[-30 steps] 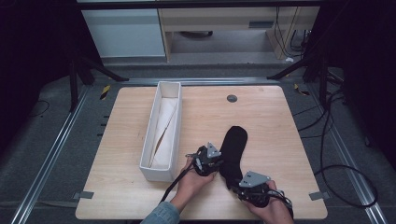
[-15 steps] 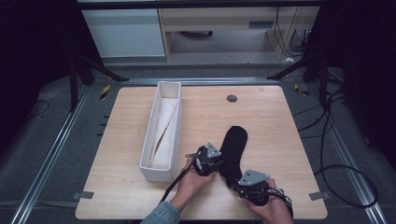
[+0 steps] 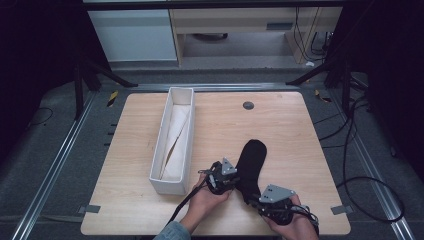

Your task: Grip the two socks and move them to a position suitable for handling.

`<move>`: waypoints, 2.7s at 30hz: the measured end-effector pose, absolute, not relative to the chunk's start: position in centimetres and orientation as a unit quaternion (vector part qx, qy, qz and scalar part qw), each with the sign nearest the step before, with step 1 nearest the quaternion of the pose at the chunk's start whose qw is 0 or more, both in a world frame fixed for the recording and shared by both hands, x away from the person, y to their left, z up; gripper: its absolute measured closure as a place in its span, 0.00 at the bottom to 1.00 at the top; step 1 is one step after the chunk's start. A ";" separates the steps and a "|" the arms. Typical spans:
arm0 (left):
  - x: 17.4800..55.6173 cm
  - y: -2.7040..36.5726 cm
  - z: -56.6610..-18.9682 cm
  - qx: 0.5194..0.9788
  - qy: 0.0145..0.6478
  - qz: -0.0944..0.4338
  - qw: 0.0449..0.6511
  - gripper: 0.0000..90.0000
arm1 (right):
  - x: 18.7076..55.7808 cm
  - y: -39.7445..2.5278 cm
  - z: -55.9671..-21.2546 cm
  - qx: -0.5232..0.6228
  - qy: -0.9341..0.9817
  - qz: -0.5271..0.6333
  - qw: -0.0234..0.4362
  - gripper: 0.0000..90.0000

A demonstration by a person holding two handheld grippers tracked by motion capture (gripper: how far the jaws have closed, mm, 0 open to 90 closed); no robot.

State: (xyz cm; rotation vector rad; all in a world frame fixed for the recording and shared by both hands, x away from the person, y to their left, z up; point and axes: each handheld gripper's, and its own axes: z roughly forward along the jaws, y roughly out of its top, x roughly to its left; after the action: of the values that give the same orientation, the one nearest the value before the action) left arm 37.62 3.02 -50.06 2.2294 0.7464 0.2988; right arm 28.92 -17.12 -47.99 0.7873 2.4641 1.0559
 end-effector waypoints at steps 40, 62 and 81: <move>36.7 3.5 -49.4 0.876 0.285 0.098 0.377 0.83 | 28.6 -18.1 -44.3 0.282 0.851 0.400 0.191 0.86; 36.7 3.7 -49.8 0.882 0.279 0.078 0.372 0.85 | 31.9 -17.4 -43.4 0.292 0.851 0.386 0.203 0.86; 36.4 4.0 -49.8 0.881 0.282 0.076 0.373 0.87 | 30.6 -16.8 -42.9 0.281 0.851 0.392 0.209 0.86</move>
State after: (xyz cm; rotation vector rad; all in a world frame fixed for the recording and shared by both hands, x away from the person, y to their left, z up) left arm 36.42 4.00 -49.82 2.2574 0.7220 0.1938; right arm 30.63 -16.79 -42.88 0.7828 2.3657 1.0895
